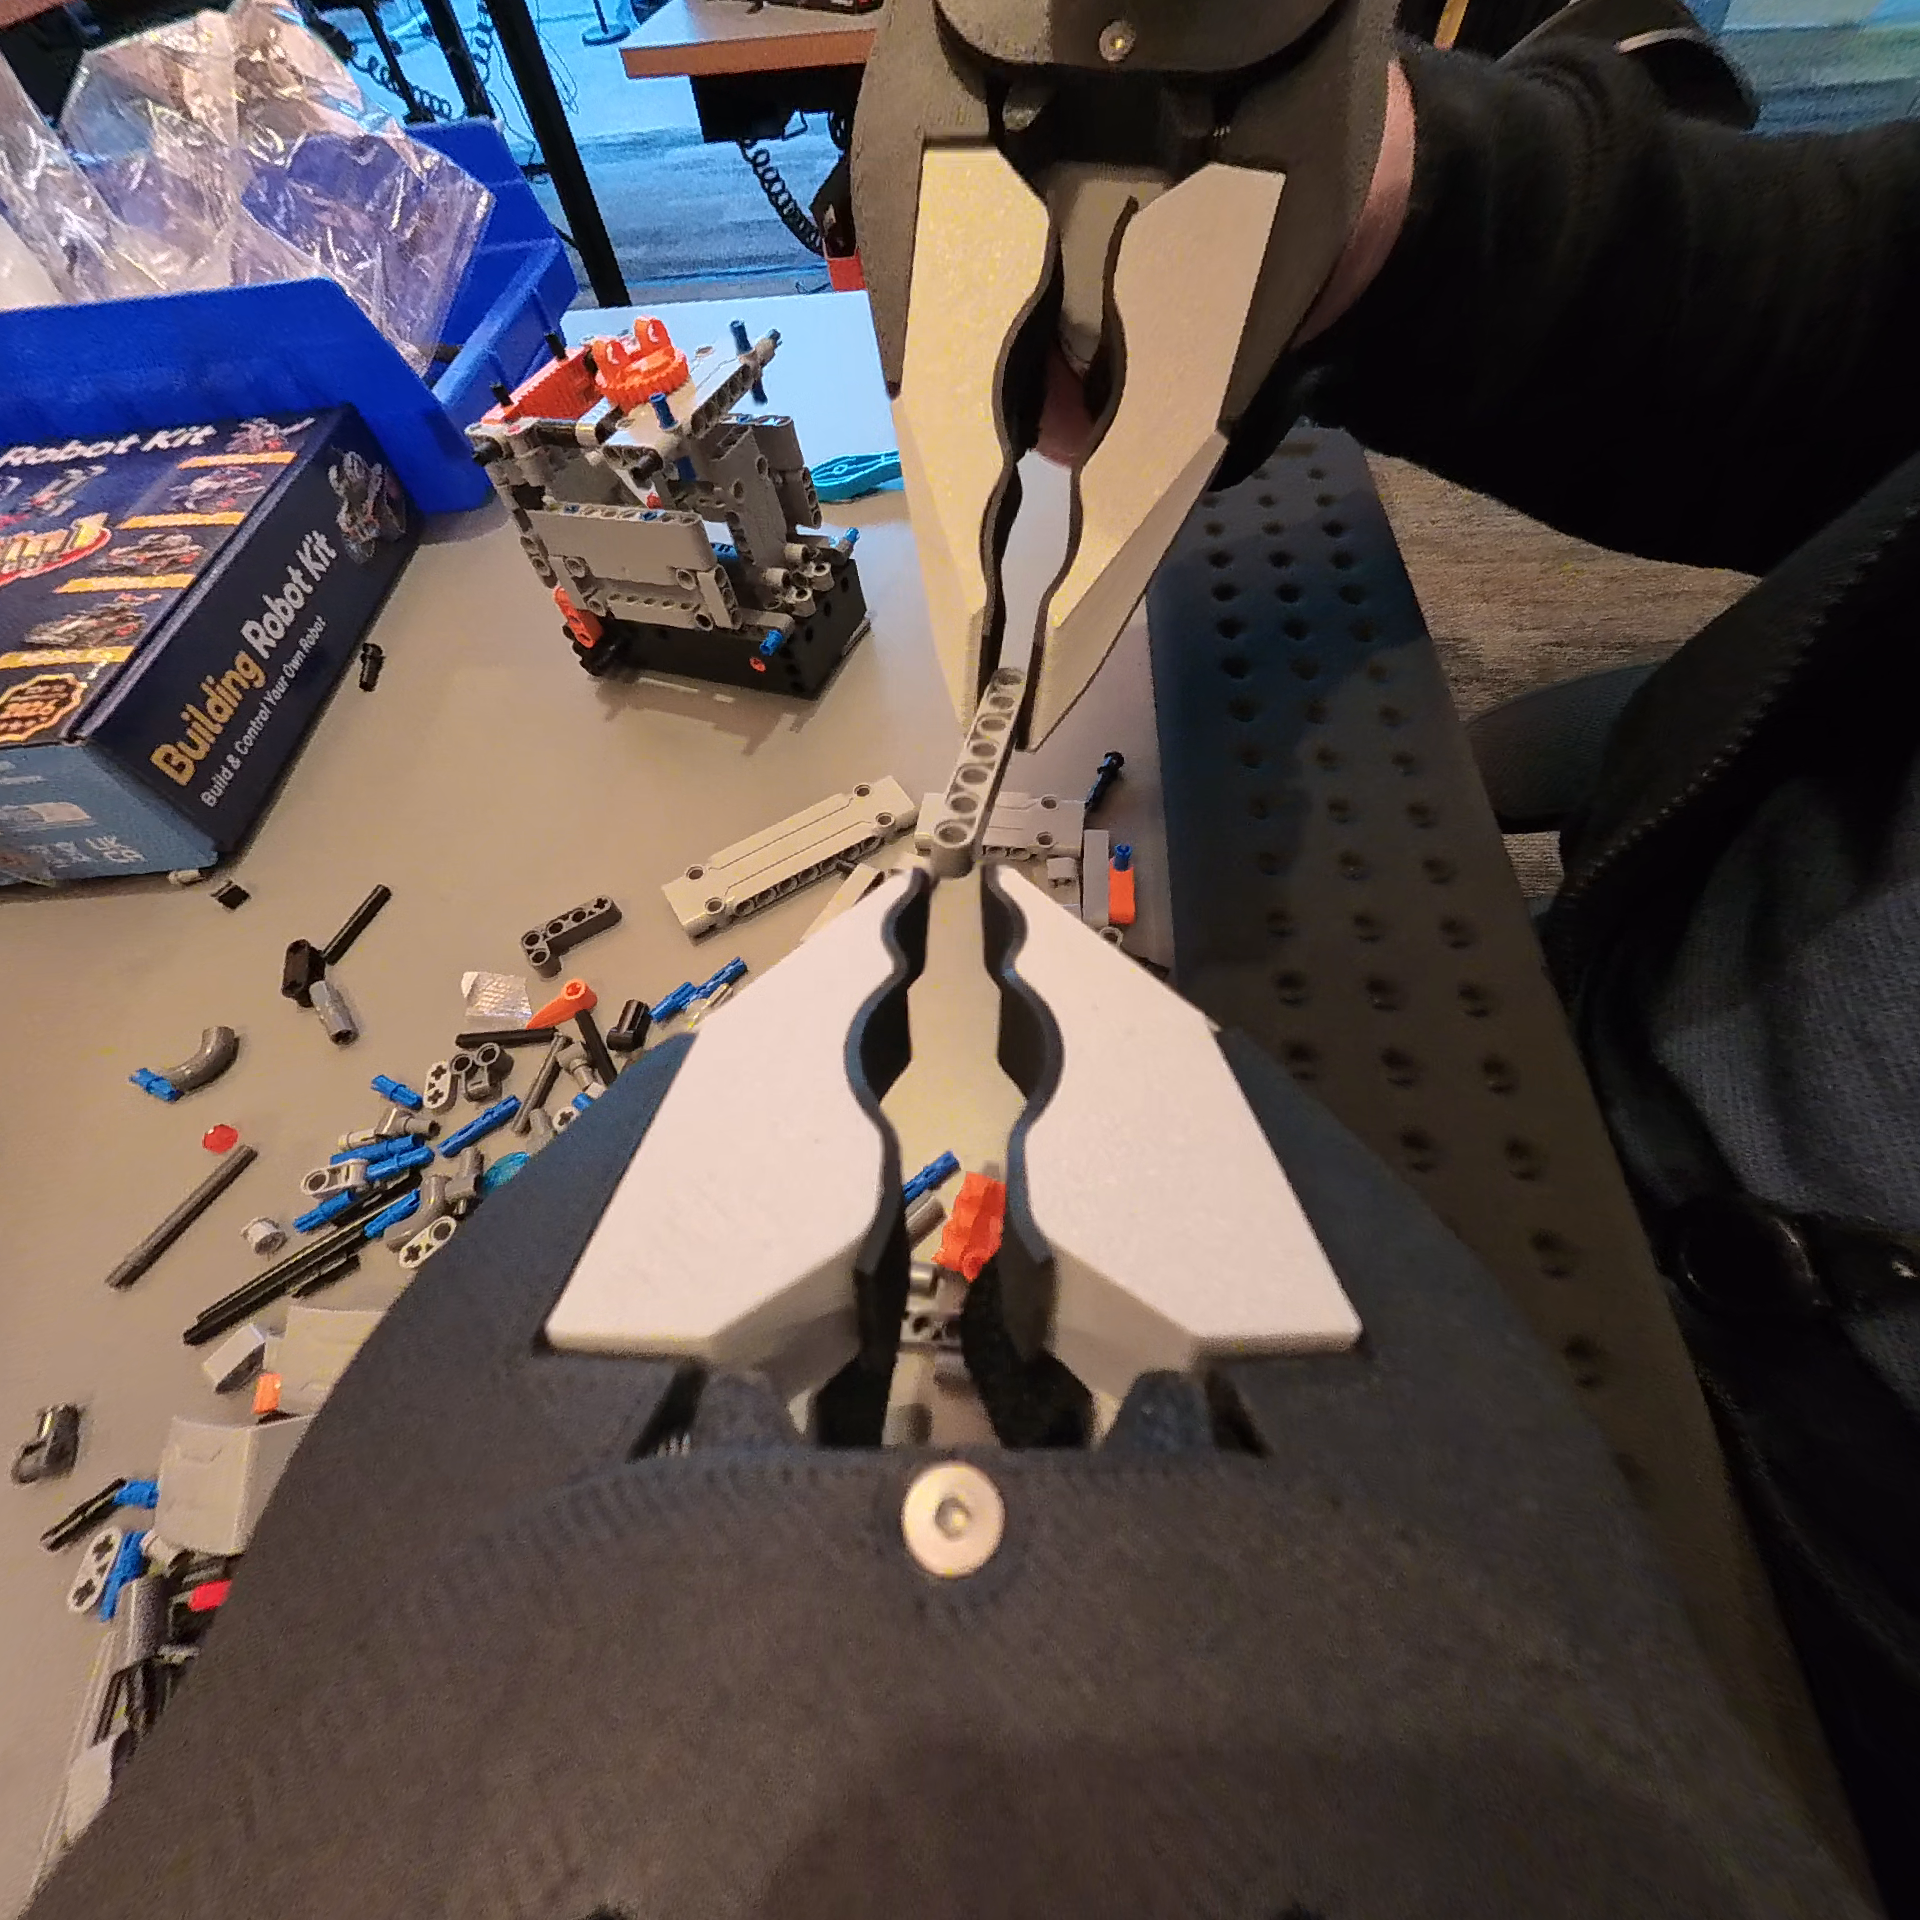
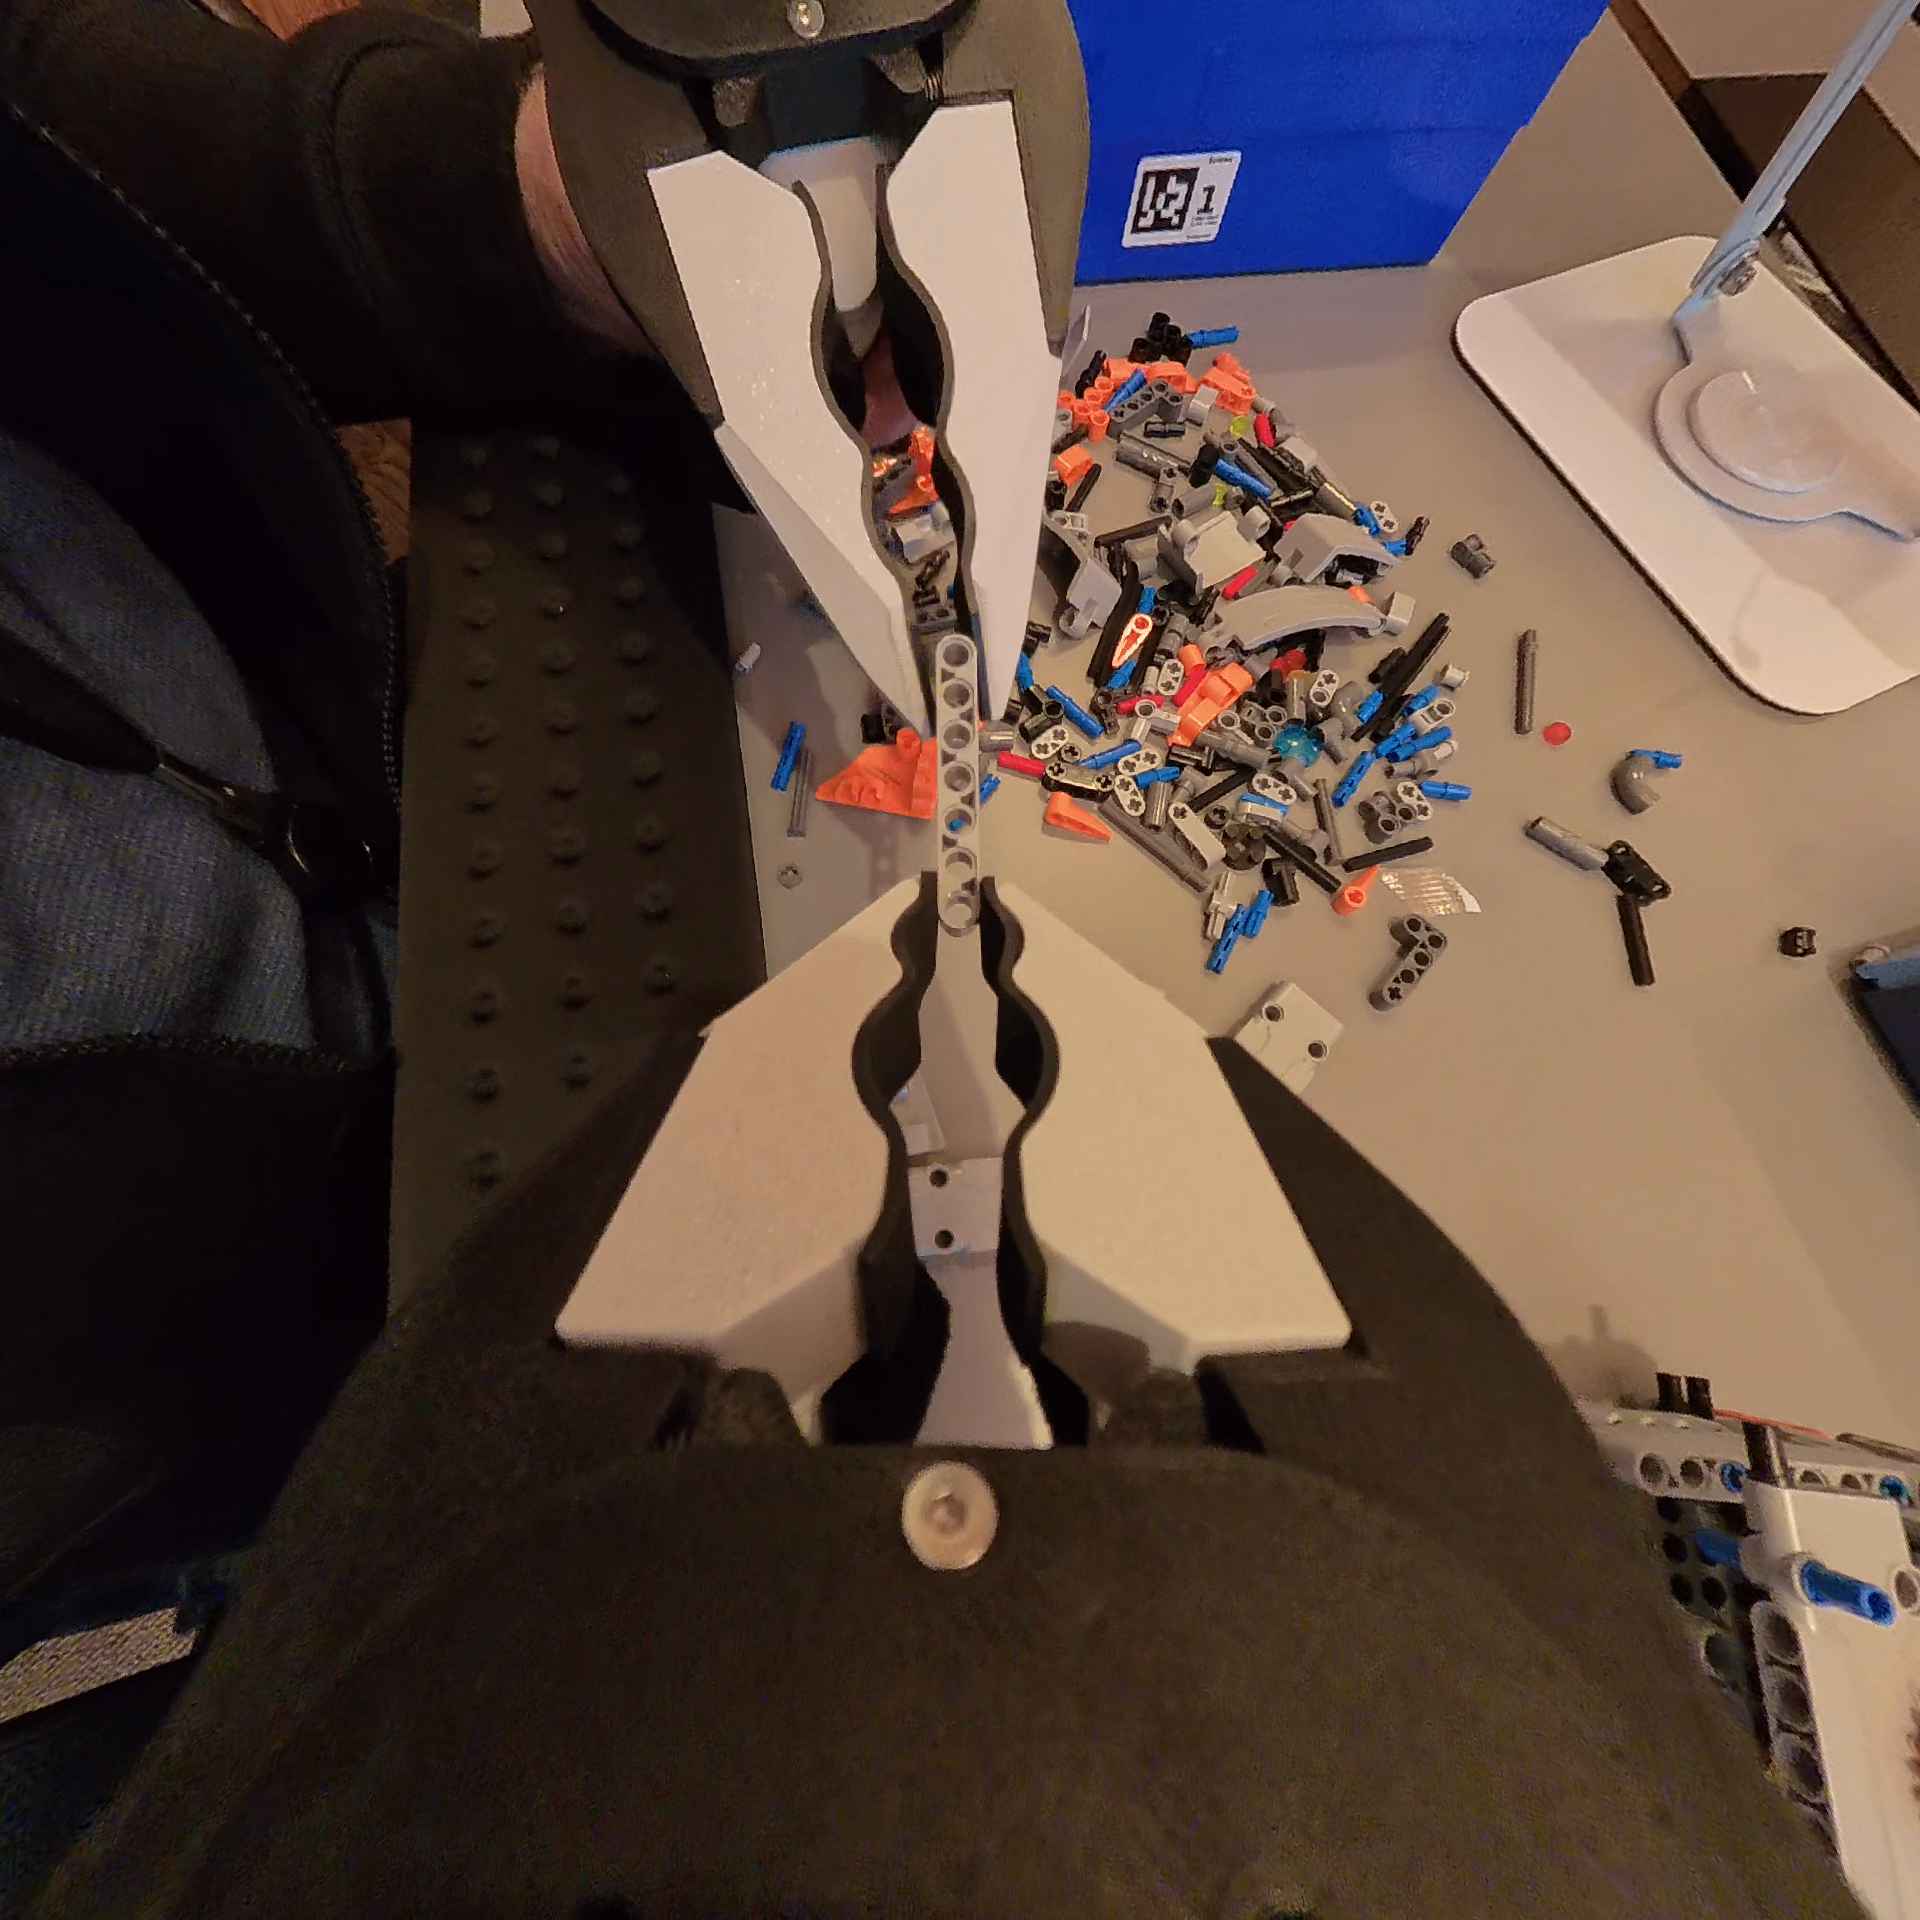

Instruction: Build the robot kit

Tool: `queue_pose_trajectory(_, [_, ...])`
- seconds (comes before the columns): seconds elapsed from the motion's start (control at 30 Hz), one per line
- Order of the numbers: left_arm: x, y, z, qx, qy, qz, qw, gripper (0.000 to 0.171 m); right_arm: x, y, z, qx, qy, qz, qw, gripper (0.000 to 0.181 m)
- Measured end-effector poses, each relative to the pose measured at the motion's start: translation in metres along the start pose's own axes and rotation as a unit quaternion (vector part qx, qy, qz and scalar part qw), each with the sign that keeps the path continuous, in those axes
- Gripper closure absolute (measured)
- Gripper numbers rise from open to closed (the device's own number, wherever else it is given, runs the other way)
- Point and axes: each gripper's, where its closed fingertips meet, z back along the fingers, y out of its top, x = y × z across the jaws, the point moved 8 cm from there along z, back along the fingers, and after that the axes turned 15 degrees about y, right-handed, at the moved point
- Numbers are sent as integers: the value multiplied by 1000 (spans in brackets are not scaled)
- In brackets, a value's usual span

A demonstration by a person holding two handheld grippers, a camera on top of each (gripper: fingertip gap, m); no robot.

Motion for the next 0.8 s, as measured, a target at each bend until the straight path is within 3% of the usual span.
queue_pose_trajectory(0.37, [-4, -14, 1, -42, 3, 5, 999, 155, 5, -16, -6, -45, -2, -14, 999, 176])
queue_pose_trajectory(0.6, [4, -32, -19, -125, -16, -2, 992, 154, 16, -41, -34, -134, 16, -43, 990, 176])
queue_pose_trajectory(0.8, [2, -41, -21, -157, -10, -3, 987, 155, 26, -52, -55, -163, 45, -64, 984, 175])
